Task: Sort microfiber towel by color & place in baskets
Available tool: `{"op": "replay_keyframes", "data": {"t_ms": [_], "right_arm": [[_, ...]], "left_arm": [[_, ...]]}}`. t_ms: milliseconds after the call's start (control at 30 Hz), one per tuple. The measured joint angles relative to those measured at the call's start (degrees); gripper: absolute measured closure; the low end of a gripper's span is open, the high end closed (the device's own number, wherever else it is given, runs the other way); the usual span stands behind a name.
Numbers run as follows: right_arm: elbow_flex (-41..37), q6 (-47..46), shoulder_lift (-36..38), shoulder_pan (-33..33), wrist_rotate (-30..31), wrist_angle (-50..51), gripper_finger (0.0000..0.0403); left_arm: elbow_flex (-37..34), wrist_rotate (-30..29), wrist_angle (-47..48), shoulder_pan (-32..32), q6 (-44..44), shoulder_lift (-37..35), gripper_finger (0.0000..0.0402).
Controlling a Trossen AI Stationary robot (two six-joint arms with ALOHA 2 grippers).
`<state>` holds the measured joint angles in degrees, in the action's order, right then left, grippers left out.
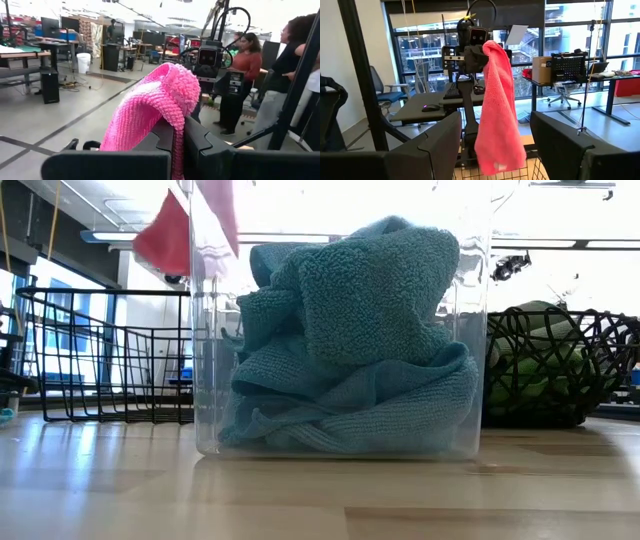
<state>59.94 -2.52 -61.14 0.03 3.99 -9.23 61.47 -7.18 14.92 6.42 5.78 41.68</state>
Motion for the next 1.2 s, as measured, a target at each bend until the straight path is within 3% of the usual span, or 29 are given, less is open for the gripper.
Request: {"op": "replay_keyframes", "data": {"t_ms": [533, 833, 967, 1200], "right_arm": [[0.0, -1.71, 0.0, 0.0, -0.01, 0.0, 0.0167], [0.0, -4.55, 0.0, 0.0, -0.05, 0.02, 0.0167], [0.0, -4.55, 0.0, 0.01, -0.07, 0.04, 0.0167], [0.0, -4.52, 0.0, 0.0, -0.07, 0.2, 0.0167]], "left_arm": [[-0.02, -5.83, 14.16, 0.0, -0.92, 6.66, 0.0401], [-0.1, -8.74, 26.03, -0.02, 3.69, 6.4, 0.0401], [-4.9, -8.92, 22.3, -0.04, 5.09, 6.41, 0.0401], [-19.27, -8.47, 12.99, -0.09, 12.67, 5.34, 0.0401]]}}
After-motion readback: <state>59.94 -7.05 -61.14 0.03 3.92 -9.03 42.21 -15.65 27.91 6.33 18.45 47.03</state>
